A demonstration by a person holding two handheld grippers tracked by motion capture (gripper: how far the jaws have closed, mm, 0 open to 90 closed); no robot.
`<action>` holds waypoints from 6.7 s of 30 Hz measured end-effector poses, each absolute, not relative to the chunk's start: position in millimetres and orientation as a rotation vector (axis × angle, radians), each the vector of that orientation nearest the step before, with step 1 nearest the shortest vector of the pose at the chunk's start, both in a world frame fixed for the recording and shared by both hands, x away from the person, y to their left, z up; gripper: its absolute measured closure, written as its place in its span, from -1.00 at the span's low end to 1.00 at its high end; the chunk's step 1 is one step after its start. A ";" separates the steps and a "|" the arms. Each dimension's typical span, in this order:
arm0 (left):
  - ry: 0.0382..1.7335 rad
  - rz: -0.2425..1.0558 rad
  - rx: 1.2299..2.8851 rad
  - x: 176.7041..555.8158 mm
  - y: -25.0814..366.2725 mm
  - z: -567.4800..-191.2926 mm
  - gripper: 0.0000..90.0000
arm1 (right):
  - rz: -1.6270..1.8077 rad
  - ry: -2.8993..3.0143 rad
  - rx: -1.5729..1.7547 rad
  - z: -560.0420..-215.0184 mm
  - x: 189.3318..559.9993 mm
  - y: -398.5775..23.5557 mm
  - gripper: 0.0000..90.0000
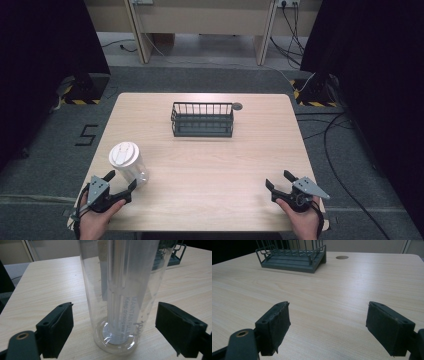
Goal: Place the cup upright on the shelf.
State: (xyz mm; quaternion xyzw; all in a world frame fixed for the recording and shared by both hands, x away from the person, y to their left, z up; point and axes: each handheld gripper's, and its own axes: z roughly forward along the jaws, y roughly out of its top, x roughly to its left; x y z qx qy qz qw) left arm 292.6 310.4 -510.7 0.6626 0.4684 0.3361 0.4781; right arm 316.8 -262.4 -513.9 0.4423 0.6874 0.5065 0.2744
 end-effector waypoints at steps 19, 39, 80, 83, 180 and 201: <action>1.092 0.821 1.628 315.9 300.1 -510.0 -0.68 | 1.348 1.862 1.184 -513.6 317.1 -261.3 -0.55; 1.064 0.784 1.601 320.5 296.8 -507.2 -0.61 | 1.357 1.861 1.193 -513.7 317.7 -262.1 -0.54; 0.971 0.800 1.599 348.2 268.1 -468.9 -0.61 | 1.345 1.872 1.173 -513.6 316.5 -260.1 -0.54; 0.967 0.795 1.603 351.6 264.9 -467.3 -0.61 | 1.347 1.871 1.173 -513.6 316.5 -260.1 -0.54; 0.845 0.762 1.646 437.9 182.5 -418.5 -0.61 | 1.352 1.876 1.180 -513.5 316.9 -261.6 -0.54; 0.846 0.757 1.631 459.5 170.1 -407.5 -0.61 | 1.359 1.879 1.191 -513.6 317.0 -261.4 -0.54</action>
